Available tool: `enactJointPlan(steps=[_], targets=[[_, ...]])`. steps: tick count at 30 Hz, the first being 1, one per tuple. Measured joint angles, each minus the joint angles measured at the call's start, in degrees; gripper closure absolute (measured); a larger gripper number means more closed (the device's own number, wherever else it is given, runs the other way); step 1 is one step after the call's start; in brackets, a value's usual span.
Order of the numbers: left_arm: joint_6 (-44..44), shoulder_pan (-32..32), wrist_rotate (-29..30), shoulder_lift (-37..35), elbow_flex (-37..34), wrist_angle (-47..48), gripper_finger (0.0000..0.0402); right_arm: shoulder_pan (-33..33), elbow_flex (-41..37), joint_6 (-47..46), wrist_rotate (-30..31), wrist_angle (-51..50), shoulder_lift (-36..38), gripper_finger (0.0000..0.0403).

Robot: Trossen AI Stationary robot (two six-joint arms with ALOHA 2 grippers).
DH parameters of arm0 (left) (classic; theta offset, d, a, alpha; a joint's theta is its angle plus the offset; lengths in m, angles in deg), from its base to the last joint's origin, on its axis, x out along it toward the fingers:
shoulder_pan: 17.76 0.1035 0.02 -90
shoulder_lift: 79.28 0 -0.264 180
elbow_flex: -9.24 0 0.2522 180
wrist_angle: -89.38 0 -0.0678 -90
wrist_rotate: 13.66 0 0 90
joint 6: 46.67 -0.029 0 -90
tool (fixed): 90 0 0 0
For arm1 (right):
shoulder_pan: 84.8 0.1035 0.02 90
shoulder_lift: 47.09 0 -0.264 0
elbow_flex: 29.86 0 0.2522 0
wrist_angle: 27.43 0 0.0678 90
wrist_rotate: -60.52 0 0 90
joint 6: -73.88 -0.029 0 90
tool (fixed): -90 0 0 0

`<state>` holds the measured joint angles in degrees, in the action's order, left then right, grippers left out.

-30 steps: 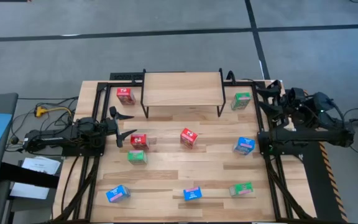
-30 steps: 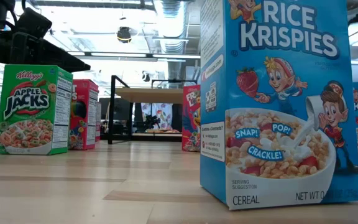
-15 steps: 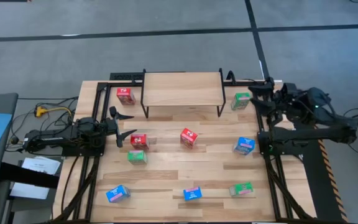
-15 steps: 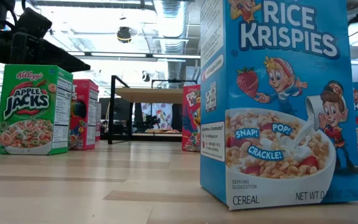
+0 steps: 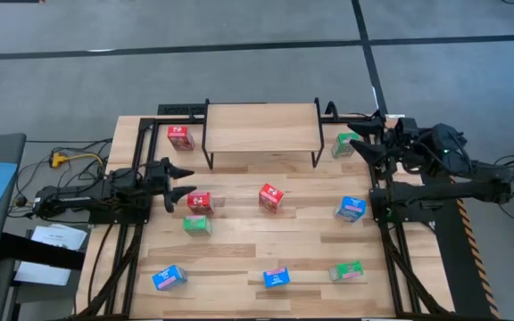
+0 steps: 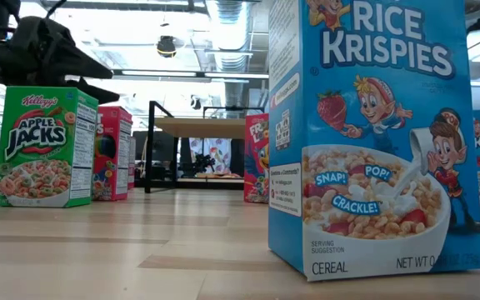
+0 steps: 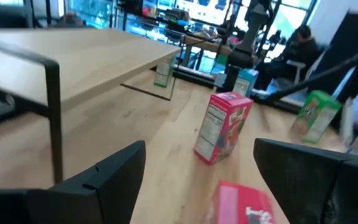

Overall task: Stack cereal on shelf
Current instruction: Put the middle left red cereal box on the shelf

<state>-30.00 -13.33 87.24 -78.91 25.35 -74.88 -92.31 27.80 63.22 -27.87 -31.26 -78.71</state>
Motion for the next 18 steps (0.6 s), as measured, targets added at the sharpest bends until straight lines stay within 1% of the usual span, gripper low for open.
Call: enactJointPlan(steps=[4,7,11,15,18], targets=[[3.24,0.0,0.35,0.0,0.0,-0.16,0.0113,-0.02,0.0,-0.39,0.0,0.02,0.02,0.0137],[4.52,0.0,0.35,0.0,0.0,-1.03,0.0113,-0.02,0.0,-2.83,0.0,0.02,0.02,0.0137],[4.9,0.0,0.48,0.0,0.0,-4.0,0.0113,-0.02,0.0,-3.45,0.0,0.02,0.02,0.0137],[7.93,0.0,1.49,0.0,0.0,-6.12,0.0113,-0.04,0.0,-3.45,0.0,0.0,0.0,0.0137],[8.12,0.01,-0.28,0.0,0.0,-6.4,0.0113,-0.04,0.0,-3.44,0.0,0.01,0.02,0.0137]])
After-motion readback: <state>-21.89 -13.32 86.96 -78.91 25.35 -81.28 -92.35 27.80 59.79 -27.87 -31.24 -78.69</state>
